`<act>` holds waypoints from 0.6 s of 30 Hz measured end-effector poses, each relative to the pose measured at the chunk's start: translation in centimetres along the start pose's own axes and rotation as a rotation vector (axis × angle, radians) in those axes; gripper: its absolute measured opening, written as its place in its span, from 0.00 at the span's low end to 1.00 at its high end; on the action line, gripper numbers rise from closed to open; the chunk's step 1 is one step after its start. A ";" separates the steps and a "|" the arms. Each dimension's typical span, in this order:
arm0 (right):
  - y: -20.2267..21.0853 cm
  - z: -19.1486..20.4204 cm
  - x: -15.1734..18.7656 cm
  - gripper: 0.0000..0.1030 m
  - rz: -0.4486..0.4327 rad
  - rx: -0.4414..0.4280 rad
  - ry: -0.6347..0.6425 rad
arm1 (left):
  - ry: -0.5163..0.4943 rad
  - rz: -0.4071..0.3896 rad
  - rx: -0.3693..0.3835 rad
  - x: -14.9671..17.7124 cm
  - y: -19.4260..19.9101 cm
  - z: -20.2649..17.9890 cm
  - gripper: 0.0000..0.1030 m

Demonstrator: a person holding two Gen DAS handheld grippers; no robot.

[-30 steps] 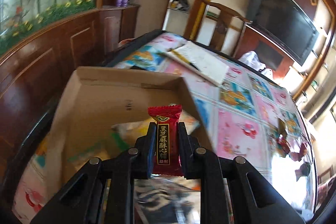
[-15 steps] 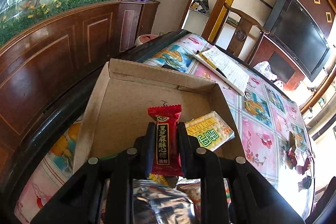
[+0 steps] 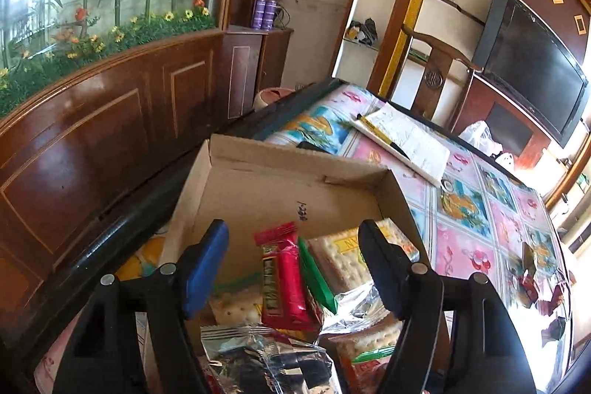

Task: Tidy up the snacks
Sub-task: 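Drop both snacks into the box by opening both grippers, then move both grippers back toward the remaining snacks on the table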

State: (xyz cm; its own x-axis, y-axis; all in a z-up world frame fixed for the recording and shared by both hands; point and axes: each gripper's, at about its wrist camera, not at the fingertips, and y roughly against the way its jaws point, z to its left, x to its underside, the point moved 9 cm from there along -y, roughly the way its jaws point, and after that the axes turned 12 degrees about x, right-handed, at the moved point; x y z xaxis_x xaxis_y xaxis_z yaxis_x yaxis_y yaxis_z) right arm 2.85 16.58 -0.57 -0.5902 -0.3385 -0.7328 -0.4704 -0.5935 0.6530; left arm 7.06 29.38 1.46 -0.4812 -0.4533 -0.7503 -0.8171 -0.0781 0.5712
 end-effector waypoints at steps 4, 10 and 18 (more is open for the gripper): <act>1.6 -0.4 -0.5 0.51 -0.027 -0.013 -0.009 | 0.001 -0.034 0.019 -0.4 0.5 -0.4 0.72; 4.4 -3.6 -0.9 0.51 -0.066 -0.013 -0.062 | -0.067 -0.105 0.041 -1.2 1.6 -2.5 0.78; 8.3 -13.6 -0.2 0.51 -0.136 0.137 -0.193 | -0.104 -0.212 0.110 -1.8 3.8 -4.8 0.83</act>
State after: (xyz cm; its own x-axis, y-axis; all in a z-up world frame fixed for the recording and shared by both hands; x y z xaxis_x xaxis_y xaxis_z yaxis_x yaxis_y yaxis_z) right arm 7.95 1.83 2.36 -0.6235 -0.1097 -0.7741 -0.6306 -0.5149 0.5808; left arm 6.36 25.61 6.54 -0.3206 -0.3429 -0.8830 -0.9301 -0.0626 0.3620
